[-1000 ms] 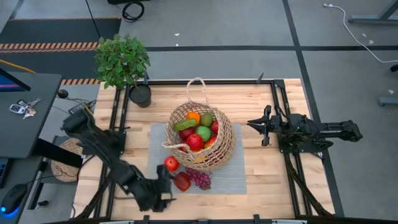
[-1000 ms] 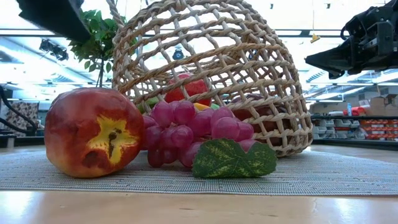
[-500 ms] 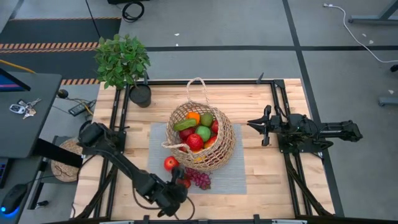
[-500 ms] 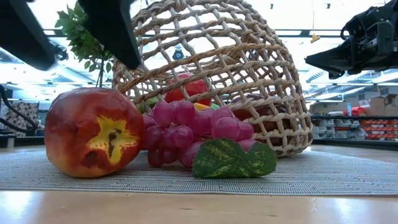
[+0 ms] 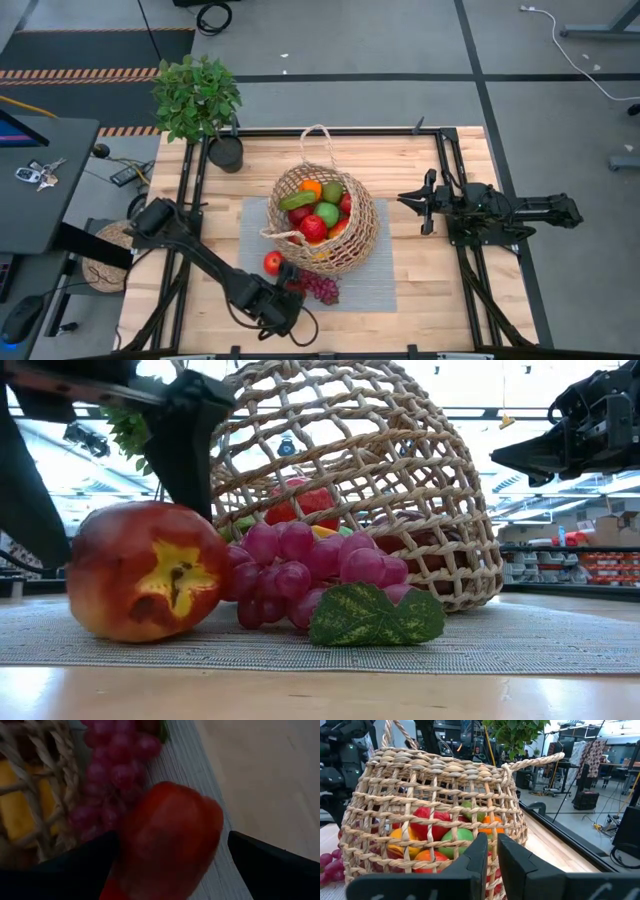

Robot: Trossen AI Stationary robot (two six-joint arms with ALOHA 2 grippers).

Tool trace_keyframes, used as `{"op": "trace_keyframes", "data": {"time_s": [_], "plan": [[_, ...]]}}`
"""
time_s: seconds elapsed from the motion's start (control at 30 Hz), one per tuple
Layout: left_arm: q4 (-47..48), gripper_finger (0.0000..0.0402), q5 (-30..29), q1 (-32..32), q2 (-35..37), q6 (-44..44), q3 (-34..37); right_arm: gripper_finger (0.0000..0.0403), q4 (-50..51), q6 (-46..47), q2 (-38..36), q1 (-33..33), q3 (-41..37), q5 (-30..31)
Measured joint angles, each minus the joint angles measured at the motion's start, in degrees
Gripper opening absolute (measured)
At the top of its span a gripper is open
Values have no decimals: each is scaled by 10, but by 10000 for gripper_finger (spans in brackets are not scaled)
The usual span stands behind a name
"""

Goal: Build produce basket
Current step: Put the red apple into the basket

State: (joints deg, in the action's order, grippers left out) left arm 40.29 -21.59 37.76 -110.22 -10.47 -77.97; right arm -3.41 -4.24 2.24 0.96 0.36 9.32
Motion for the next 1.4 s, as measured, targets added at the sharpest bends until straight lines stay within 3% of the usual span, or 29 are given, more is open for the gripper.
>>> {"op": "trace_keyframes", "data": {"time_s": [0.53,0.8,1.0,1.4], "plan": [[17,388,12,-5,-19,-35,0,50,-10,0,1,0,0,0],[17,348,12,-5,-19,-38,0,50,-10,0,1,0,0,0],[22,350,20,-3,-16,-42,-3,50,-10,0,1,0,0,0],[148,348,18,1,-16,-59,-159,50,-10,0,1,0,0,0]]}}
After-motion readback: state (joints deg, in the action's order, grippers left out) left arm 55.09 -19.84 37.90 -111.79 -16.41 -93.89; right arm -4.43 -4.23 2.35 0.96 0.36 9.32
